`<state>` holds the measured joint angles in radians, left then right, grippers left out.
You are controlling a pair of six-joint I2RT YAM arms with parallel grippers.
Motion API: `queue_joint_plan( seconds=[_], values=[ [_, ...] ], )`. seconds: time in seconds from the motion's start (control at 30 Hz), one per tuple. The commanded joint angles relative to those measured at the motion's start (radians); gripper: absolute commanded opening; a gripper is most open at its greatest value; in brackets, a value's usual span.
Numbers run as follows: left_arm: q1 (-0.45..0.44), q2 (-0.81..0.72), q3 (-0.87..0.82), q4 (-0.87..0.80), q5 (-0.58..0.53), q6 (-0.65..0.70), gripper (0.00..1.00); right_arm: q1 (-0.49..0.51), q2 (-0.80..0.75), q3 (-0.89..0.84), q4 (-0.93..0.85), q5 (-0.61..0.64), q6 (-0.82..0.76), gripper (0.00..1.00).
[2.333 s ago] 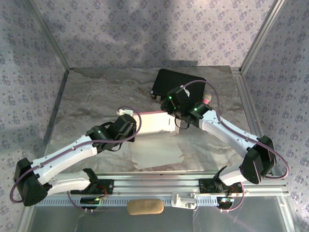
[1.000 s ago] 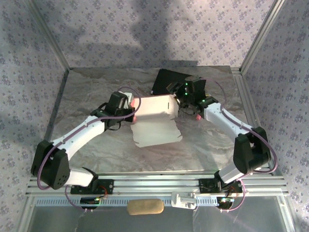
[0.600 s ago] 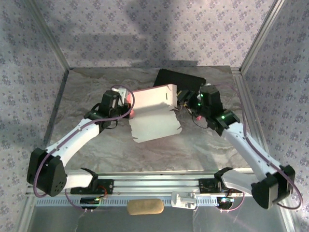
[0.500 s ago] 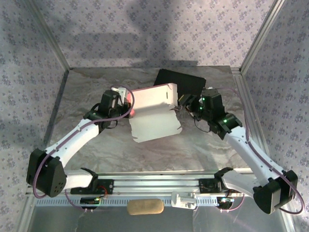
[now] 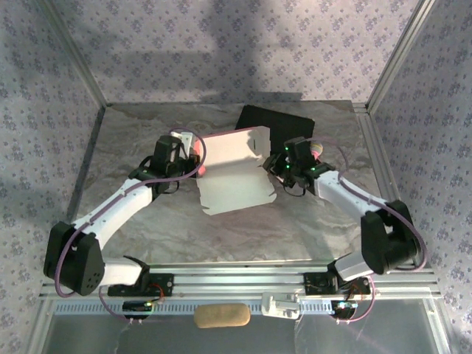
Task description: Fold the paper box
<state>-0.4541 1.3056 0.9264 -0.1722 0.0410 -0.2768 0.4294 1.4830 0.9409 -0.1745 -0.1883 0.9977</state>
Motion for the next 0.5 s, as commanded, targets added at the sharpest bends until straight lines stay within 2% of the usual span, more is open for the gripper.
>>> queue_joint_plan(
  seconds=[0.0,0.1,0.23,0.47],
  values=[
    [0.01,0.006,0.006,0.048,0.03,0.022,0.0,-0.003,0.074,0.065,0.089,-0.034,-0.031,0.46],
    [0.011,0.014,0.024,0.03,0.031,0.024,0.0,0.005,0.113,0.088,0.107,-0.015,-0.042,0.41],
    [0.011,0.011,0.023,0.024,0.026,0.029,0.0,0.011,0.102,0.09,0.126,0.029,-0.057,0.41],
    [0.011,0.001,0.029,0.0,0.028,0.034,0.0,0.006,0.127,0.121,0.147,0.016,-0.073,0.39]
  ],
)
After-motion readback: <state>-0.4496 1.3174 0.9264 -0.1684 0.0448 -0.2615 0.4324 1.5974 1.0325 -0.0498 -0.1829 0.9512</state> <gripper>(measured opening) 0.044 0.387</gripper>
